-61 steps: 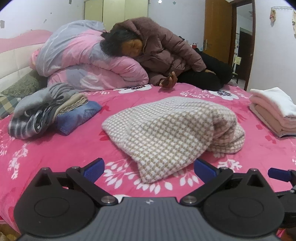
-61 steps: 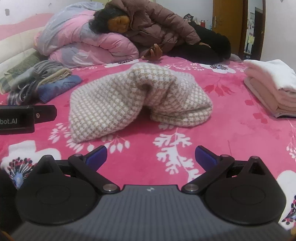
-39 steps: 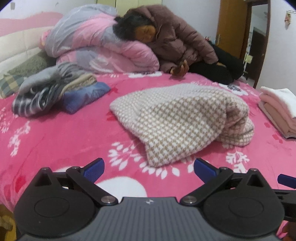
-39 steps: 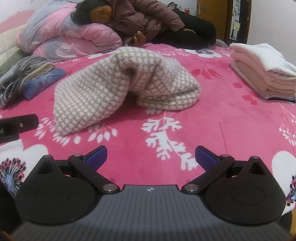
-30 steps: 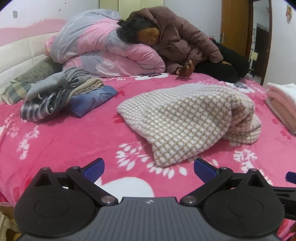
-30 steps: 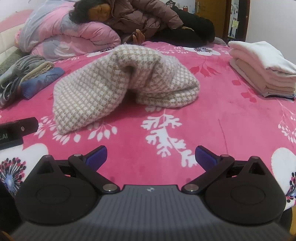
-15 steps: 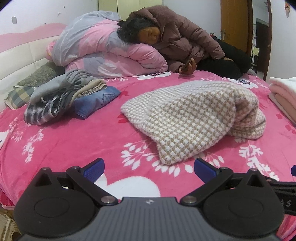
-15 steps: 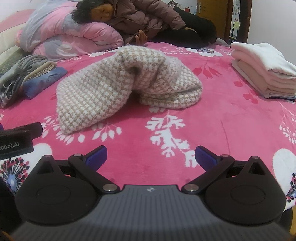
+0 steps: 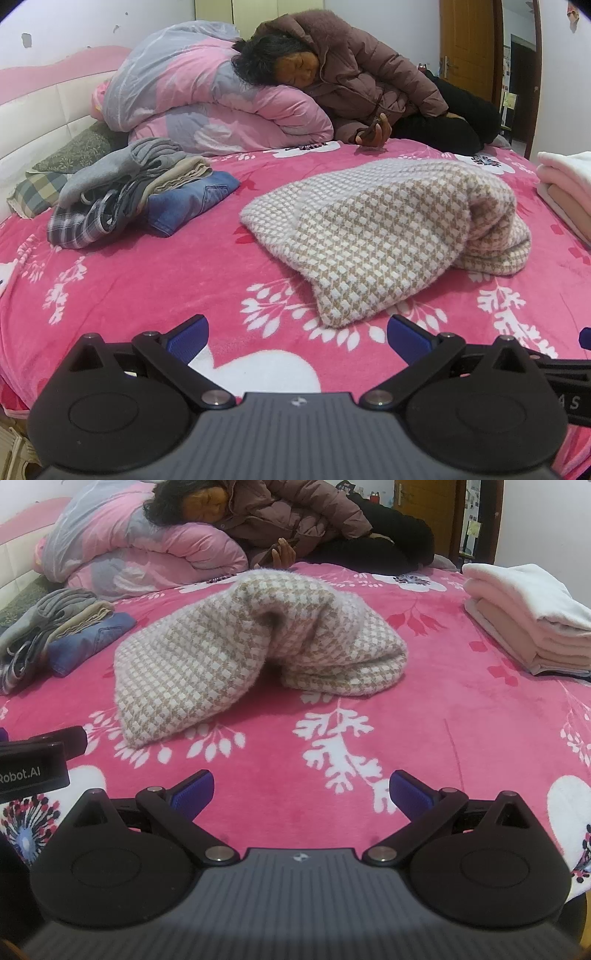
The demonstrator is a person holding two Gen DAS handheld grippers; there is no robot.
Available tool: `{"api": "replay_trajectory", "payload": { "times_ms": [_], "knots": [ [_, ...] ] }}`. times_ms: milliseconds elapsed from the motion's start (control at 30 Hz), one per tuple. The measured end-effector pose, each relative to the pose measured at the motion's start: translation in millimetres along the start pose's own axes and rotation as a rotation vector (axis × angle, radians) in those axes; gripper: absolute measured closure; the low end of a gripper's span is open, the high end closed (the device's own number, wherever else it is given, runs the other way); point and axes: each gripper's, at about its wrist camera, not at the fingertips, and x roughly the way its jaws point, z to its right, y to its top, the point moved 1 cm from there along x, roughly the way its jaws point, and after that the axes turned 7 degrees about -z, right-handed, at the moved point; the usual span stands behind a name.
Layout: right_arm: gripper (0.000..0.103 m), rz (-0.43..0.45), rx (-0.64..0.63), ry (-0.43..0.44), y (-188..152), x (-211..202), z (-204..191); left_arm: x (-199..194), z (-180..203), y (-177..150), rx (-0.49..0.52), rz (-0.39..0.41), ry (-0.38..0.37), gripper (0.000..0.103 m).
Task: Fold clothes
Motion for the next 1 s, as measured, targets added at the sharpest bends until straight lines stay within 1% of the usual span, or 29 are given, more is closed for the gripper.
{"api": "replay_trajectory", "payload": {
  "times_ms": [1000],
  "knots": [
    [0.001, -0.018, 0.002, 0.007, 0, 7, -7, 4, -11, -1, -0.021, -0.002, 0.001, 0.0]
  ]
}}
